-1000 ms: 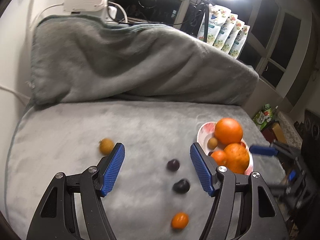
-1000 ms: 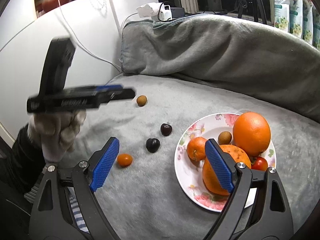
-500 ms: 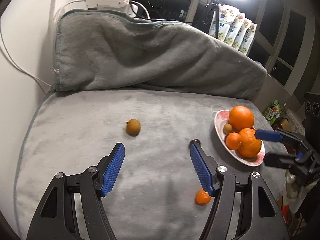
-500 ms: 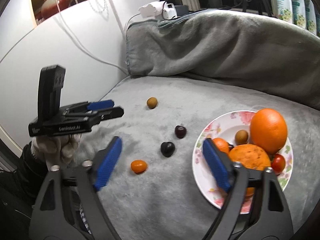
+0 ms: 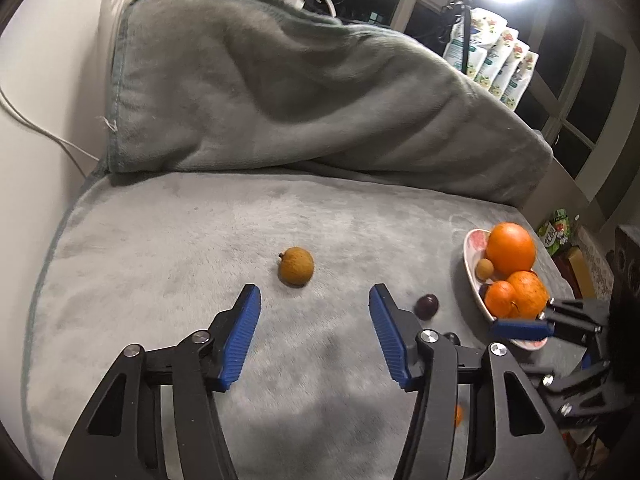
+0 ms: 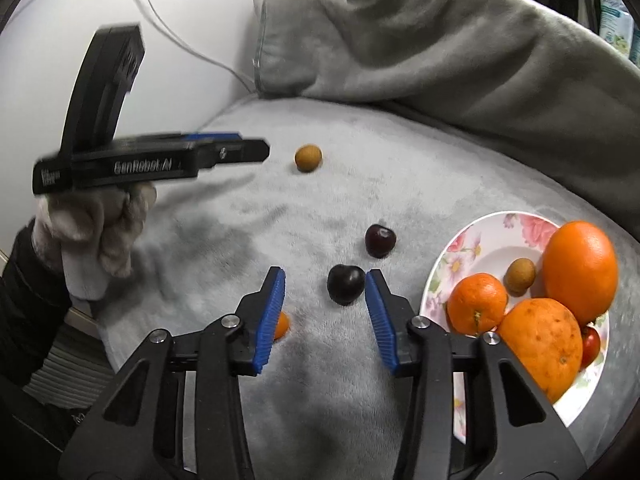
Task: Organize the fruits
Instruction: 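Withdraw both grippers from the plate toward the remaining loose fruits, then grasp a dark cherry with the right gripper while the left gripper grasps a brown fruit, then carry the cherry with the right gripper while the left gripper carries the brown fruit to the plate, then open both grippers to drop the cherry and brown fruit onto the plate, then withdraw both grippers from the plate toward the last cherry and mandarin, then lower the right gripper over the dark cherry while the left gripper approaches the small mandarin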
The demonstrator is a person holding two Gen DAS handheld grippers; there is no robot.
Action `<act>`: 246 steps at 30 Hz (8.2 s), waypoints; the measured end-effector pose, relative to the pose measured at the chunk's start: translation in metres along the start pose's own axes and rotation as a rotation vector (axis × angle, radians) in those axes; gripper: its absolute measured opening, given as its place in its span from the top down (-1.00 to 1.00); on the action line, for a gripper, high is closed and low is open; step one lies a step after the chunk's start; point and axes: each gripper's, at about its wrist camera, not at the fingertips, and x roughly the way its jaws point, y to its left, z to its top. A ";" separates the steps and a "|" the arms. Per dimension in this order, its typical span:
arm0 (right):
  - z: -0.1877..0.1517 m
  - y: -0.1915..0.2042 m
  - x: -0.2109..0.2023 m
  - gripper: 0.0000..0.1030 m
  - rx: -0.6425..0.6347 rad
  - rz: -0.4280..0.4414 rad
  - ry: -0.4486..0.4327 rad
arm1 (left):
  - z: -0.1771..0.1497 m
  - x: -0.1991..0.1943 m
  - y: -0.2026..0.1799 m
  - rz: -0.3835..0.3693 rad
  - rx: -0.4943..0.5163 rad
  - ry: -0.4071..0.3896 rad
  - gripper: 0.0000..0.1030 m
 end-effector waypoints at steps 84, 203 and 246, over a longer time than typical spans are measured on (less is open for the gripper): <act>-0.037 -0.064 -0.101 0.47 0.156 -0.148 -0.149 | 0.017 0.019 -0.082 -0.119 0.055 -0.017 0.53; 0.015 -0.051 -0.060 -0.70 0.086 -0.051 -0.150 | -0.051 -0.058 -0.078 0.054 0.128 -0.098 -0.30; 0.030 -0.029 0.003 -0.16 -0.032 0.027 0.057 | -0.090 -0.033 -0.084 -0.084 0.074 0.028 0.17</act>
